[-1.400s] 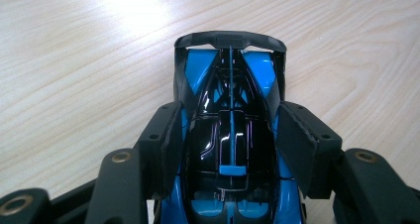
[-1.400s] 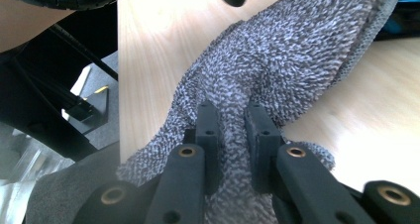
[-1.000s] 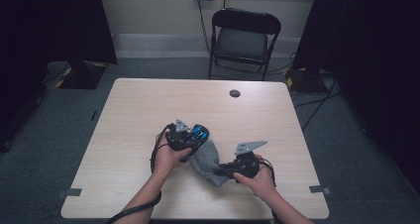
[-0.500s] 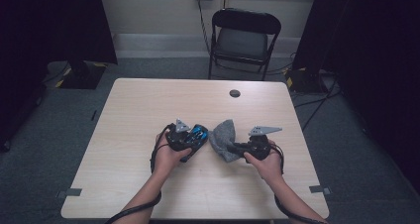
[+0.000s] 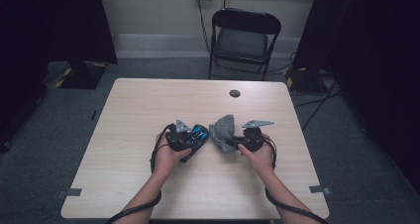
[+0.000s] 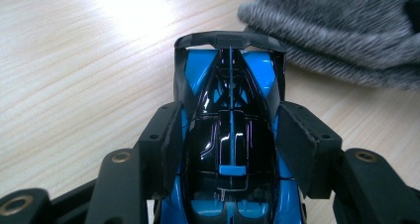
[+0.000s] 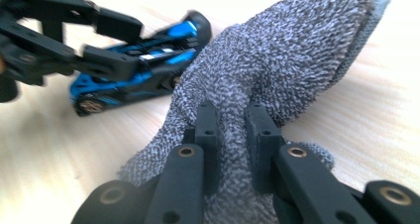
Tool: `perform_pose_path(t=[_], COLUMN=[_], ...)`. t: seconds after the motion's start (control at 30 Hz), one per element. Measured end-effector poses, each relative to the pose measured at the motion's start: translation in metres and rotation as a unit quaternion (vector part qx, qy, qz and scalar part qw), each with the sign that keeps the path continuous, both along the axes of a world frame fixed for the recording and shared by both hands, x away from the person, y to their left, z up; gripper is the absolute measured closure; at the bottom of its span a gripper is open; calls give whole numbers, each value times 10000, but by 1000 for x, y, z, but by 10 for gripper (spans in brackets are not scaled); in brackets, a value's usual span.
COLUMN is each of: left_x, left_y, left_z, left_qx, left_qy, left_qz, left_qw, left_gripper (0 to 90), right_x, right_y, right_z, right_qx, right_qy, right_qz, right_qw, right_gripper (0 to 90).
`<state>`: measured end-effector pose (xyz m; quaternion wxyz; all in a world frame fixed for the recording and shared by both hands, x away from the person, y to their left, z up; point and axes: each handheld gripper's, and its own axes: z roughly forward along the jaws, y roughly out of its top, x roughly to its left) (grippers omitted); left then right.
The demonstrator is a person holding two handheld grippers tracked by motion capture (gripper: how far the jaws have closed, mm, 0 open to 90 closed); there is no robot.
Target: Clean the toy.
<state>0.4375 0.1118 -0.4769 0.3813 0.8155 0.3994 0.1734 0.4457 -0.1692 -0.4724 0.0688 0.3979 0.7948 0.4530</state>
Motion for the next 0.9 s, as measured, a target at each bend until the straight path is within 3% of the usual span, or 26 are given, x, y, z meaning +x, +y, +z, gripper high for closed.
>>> perform_pose_path(t=[0.23, 0.9], left_x=[0, 0], left_y=[0, 0], left_z=[-1, 0], left_qx=[-33, 15], left_qy=[-10, 10], left_qz=[5, -1], left_qw=[10000, 10000], left_gripper=[443, 443], right_x=[1, -17], right_y=[5, 24], right_z=[-11, -19], right_qx=[-90, 176], right_qy=[127, 231], right_qz=[33, 498], right_qw=[9999, 9983], right_gripper=[786, 786])
